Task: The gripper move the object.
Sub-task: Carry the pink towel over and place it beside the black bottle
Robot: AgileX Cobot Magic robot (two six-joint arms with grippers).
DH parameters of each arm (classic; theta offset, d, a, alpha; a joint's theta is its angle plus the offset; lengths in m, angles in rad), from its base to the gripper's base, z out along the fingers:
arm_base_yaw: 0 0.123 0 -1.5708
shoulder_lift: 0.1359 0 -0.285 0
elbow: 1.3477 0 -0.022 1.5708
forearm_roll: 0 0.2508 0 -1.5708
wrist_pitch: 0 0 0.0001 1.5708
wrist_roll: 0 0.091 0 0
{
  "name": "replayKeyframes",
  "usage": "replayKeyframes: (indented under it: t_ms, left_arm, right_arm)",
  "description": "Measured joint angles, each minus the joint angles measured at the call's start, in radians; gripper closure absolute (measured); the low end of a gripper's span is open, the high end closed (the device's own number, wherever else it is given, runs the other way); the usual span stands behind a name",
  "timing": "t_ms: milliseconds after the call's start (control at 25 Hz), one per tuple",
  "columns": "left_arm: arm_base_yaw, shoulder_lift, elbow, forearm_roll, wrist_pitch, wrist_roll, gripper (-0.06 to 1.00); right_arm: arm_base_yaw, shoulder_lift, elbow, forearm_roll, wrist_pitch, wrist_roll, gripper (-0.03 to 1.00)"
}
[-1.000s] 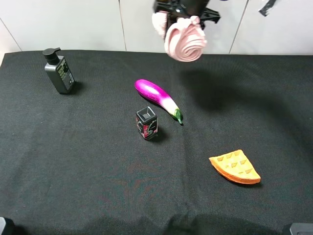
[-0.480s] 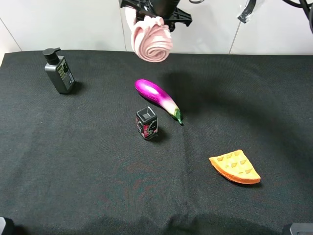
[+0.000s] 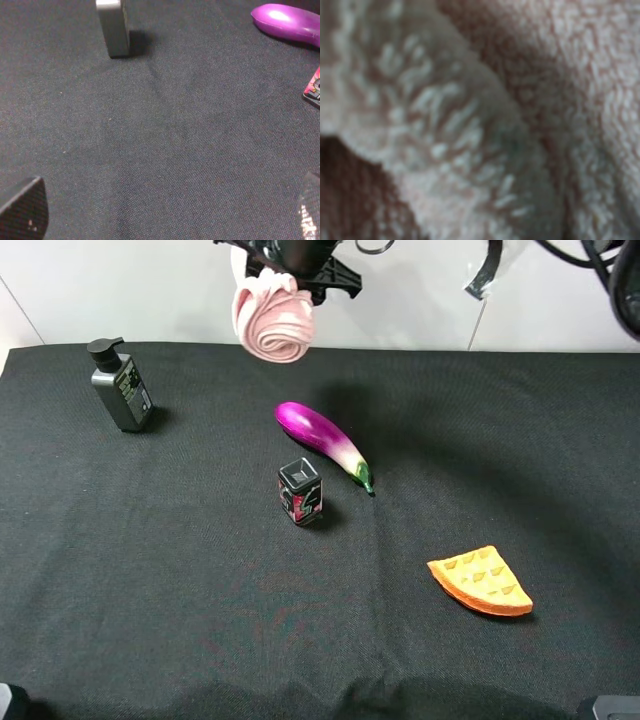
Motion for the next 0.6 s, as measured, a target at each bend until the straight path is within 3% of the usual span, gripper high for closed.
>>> replayKeyframes:
  t_ms: [600]
  left_arm:
    - [0.000, 0.000, 0.000, 0.000, -0.001, 0.000, -0.05]
  right_arm:
    - [0.063, 0.080, 0.000, 0.055, -0.176, 0.015, 0.62]
